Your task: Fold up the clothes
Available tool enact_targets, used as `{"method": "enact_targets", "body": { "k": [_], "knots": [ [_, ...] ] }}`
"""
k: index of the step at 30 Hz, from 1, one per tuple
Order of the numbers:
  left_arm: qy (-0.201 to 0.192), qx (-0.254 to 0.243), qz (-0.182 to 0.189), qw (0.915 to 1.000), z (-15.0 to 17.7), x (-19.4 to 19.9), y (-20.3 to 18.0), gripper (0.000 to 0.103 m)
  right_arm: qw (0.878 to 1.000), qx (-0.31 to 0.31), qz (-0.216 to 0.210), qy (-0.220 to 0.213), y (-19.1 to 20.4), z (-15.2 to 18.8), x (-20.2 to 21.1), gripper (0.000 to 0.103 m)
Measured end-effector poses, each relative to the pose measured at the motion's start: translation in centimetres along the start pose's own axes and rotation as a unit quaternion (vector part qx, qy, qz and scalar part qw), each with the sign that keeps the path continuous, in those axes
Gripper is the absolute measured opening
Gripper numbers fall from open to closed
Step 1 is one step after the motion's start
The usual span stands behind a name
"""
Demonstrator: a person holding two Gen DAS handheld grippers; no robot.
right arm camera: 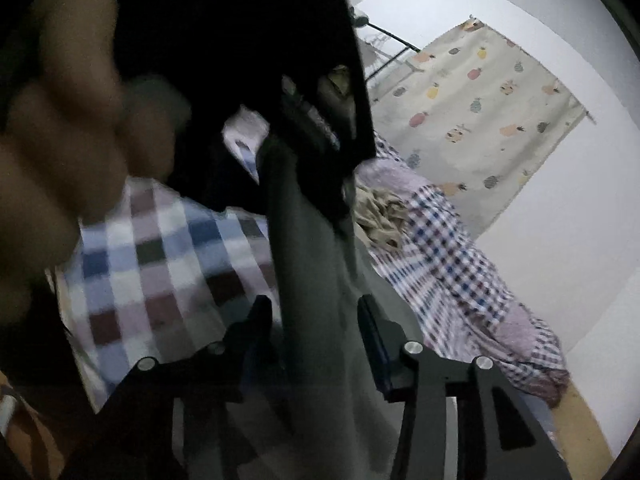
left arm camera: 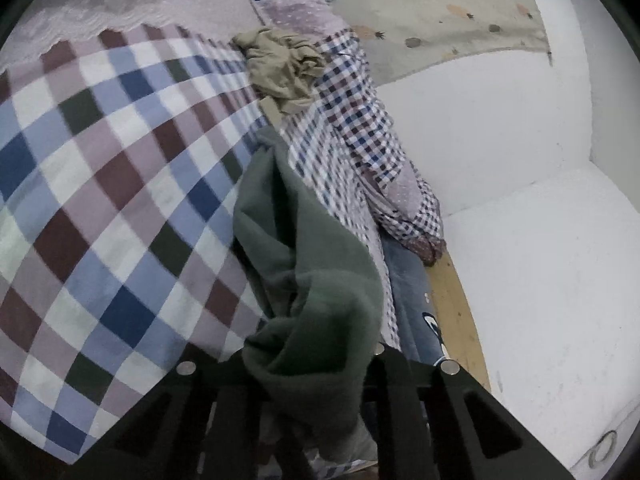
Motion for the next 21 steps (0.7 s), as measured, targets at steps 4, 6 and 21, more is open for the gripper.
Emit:
{"method": "enact_targets", "body": {
  "k": [4, 6, 21],
  "knots": [
    [-0.001, 0.003, 0.013, 0.9999, -0.7, 0.1, -0.4, 0.012, 0.998, -0.015, 0.048, 0.038, -3.3, 2.6, -1.8, 0.050],
    [-0.002, 0.007, 0.019, 0.9998, -1.0, 0.1, -0.5, 0.012, 0.995, -0.025, 0.072, 0.060, -5.3, 4.0, -2.8, 0.050],
    [-0.027, 0.035, 0.071, 0.9965, -4.1, -0.6, -1.9, 0.011, 0.958, -0.030, 0.215, 0.190, -16.9, 15.9, 0.3, 0.050]
  ]
}}
Point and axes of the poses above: each gripper's, at about its wrist camera, not at the fingertips, and x roughly against the way its jaws point, y to its left, z to its underside, the point moved 9 cm from there along -x, roughly the way its jaws point, and after that the axes turned 14 degrees about -x, right-handed, at the moved point
